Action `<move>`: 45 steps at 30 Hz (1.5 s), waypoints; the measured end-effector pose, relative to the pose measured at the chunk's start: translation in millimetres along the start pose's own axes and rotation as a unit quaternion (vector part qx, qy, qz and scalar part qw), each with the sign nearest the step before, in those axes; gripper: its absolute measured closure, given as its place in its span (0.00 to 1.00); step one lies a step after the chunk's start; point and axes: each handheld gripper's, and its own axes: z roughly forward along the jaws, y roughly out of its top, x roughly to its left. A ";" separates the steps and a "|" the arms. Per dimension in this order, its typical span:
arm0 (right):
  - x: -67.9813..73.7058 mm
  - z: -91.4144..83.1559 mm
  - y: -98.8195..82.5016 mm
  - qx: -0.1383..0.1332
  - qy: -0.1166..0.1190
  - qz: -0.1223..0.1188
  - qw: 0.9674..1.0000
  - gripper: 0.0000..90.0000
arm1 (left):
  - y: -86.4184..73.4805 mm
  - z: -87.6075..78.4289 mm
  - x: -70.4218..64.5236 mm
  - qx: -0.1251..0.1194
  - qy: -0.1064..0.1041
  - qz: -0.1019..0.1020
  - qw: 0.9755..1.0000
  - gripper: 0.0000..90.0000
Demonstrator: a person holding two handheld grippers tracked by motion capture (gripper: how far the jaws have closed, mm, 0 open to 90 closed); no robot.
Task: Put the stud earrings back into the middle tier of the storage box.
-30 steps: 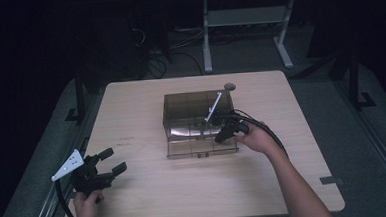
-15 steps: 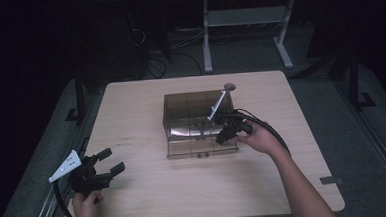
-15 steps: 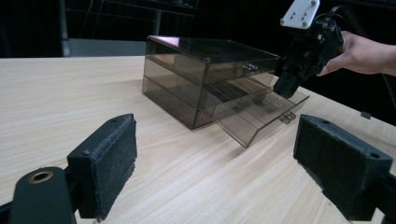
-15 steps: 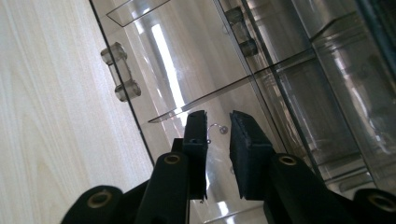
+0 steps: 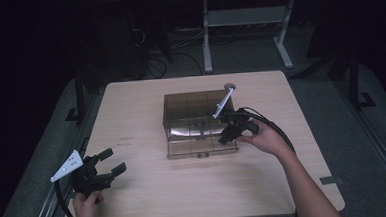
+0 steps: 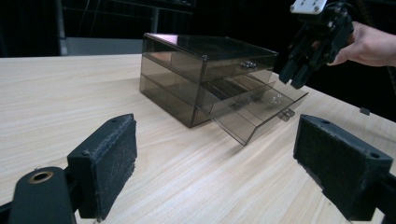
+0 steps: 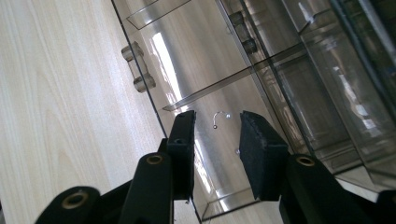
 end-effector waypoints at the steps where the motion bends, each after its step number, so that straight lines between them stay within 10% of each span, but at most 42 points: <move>1: -0.1 -2.8 -1.6 -0.004 0.002 0.004 1.000 0.70 | 0.1 -0.1 -0.1 -0.001 -0.001 -0.001 1.000 0.14; 45: 4.7 -44.7 -52.8 -0.048 -0.025 0.033 0.998 0.60 | -0.1 1.8 -2.3 0.003 -0.004 0.003 1.000 0.14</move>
